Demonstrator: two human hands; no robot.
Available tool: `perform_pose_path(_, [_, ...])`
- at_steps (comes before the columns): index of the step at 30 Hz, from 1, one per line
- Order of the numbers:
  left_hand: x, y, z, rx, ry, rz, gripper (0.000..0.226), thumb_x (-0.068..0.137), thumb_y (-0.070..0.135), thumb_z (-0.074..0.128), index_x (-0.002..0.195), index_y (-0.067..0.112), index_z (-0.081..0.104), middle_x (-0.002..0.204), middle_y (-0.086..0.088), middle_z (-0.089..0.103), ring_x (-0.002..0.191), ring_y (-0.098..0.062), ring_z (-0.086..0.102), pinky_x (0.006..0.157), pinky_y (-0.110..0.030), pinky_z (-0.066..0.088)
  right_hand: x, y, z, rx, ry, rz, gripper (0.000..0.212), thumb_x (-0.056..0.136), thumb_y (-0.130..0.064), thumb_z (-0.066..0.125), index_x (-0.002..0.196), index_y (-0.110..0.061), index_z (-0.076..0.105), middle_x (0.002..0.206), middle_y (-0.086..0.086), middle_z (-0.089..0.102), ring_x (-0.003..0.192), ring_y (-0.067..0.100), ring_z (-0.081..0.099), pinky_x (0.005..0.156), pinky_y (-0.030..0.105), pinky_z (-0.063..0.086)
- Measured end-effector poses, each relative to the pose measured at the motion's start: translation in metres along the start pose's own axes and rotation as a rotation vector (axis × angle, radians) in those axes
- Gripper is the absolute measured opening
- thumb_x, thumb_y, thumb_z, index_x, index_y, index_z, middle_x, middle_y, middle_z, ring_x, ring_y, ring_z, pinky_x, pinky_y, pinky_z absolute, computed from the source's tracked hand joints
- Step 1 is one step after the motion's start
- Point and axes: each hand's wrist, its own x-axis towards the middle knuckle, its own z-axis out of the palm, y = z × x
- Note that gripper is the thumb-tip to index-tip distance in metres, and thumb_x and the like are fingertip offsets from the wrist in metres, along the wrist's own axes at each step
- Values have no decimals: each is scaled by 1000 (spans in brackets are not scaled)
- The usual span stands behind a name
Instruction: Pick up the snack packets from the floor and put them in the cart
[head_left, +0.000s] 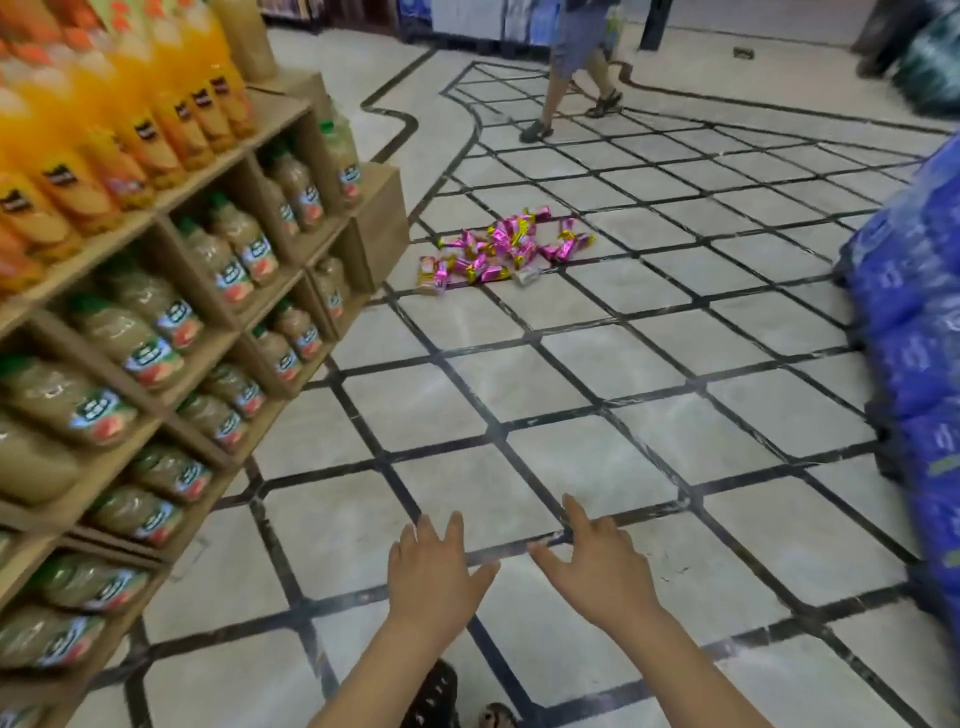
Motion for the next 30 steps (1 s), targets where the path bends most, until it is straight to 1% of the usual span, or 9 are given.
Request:
perform_pose_path(3, [34,-6,-20,24,-31,-19,79,95,67,34,157,24,10,160,-15,20,147,-34,18,117,-40,19,35,-14,-13,-15,-47,13,84,87,-73,37,155,-32,10,144,12,40,133,33,38,103,44,41])
perform_pose_path(8, [119,-17,-77,35,-29,7,81,94,69,34,157,23,11,159,-15,24,145,-34,24,116,-41,24,120,-56,-54,-55,-30,31,87,86,-75,36,155,-32,5,144,13,39,131,31,39,103,42,40])
perform_pose_path(11, [178,-25,-118,42,-13,34,82,93,70,35,157,23,14,154,-13,34,140,-33,33,113,-42,32,171,-86,-77,-52,-42,42,89,85,-76,36,155,-32,3,143,13,39,130,31,40,101,41,41])
perform_pose_path(14, [229,-30,-159,28,-36,57,82,94,69,35,156,22,13,150,-11,39,136,-33,37,110,-42,34,217,-114,-98,-34,-66,56,90,85,-77,36,155,-33,2,138,13,43,127,31,43,99,39,43])
perform_pose_path(17, [271,-36,-194,20,-52,81,82,94,69,34,157,22,9,152,-11,36,137,-32,35,111,-41,33,260,-139,-113,-26,-66,73,91,85,-78,35,155,-32,0,141,14,42,128,32,42,98,38,44])
perform_pose_path(20, [312,-46,-223,38,-50,80,83,95,69,33,157,21,6,155,-13,31,140,-33,31,113,-40,30,299,-160,-122,26,-84,92,89,86,-76,36,155,-32,0,150,15,34,136,32,35,103,39,40])
perform_pose_path(22, [336,-50,-239,32,-53,67,85,94,69,33,158,21,3,159,-14,24,144,-34,26,115,-41,25,322,-170,-128,39,-106,93,89,87,-75,37,156,-32,0,152,15,32,138,32,33,105,38,39])
perform_pose_path(25, [371,-50,-260,26,-64,58,85,94,70,32,158,22,1,162,-15,17,147,-34,20,118,-42,22,360,-180,-142,28,-127,99,89,87,-75,36,155,-32,1,152,12,33,138,30,34,104,39,40])
perform_pose_path(30, [443,-31,-289,39,-48,36,83,95,69,33,158,22,4,162,-15,17,147,-35,18,120,-43,20,444,-181,-173,11,-117,85,87,87,-75,35,155,-31,2,146,13,38,131,32,42,100,40,43])
